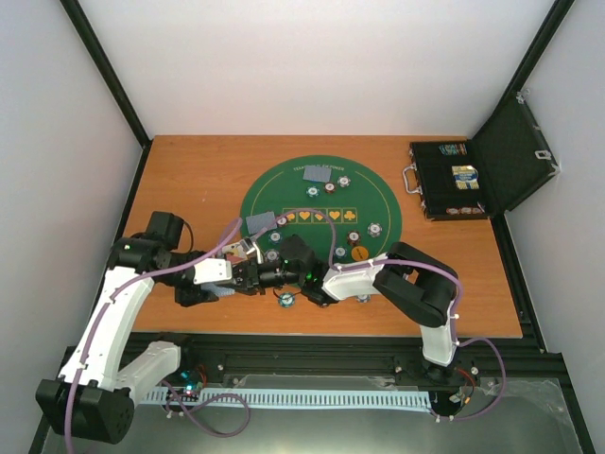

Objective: Distribute texas hold em gaming equipment

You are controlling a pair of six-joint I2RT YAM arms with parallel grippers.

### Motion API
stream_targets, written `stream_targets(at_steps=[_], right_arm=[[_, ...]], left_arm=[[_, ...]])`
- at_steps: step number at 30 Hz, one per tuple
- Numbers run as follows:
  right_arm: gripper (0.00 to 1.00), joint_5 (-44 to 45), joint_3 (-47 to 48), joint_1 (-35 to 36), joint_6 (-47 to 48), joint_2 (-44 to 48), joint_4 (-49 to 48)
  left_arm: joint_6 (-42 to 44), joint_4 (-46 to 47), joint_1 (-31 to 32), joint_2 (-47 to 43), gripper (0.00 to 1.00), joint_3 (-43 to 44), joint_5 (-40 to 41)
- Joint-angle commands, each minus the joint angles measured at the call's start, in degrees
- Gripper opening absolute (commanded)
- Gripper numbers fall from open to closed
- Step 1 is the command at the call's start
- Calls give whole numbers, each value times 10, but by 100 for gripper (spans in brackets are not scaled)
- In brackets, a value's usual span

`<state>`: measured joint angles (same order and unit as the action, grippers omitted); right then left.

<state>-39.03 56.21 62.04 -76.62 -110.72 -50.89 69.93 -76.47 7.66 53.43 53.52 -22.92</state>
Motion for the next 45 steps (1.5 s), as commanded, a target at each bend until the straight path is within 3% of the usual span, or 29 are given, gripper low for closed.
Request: stream_targets(at_steps=[1,8,22,27,36,39,41,45], right_arm=[[3,23,-8,10,38,-26,74],[3,47,-7,11,71,-14,146],[3,91,-2,11,131,-4,262],[3,124,12,11,181,5,336],[3,153,18,10,220,8,394],[4,161,14,9,232,13,406],[8,149,10,6,228,17,396],[24,119,-6,0,201,20,351]], left_arm=[[1,-24,3,5,57,47,-69],[-15,-32,3,19,60,71,-86],[-32,-55,3,26,53,99,-114],[-26,-67,3,30,43,101,-111],[-23,-86,3,22,36,111,-119],[-14,-94,3,22,25,109,-114],[-10,-98,3,24,18,108,-110],[-6,-101,3,25,14,106,-108]])
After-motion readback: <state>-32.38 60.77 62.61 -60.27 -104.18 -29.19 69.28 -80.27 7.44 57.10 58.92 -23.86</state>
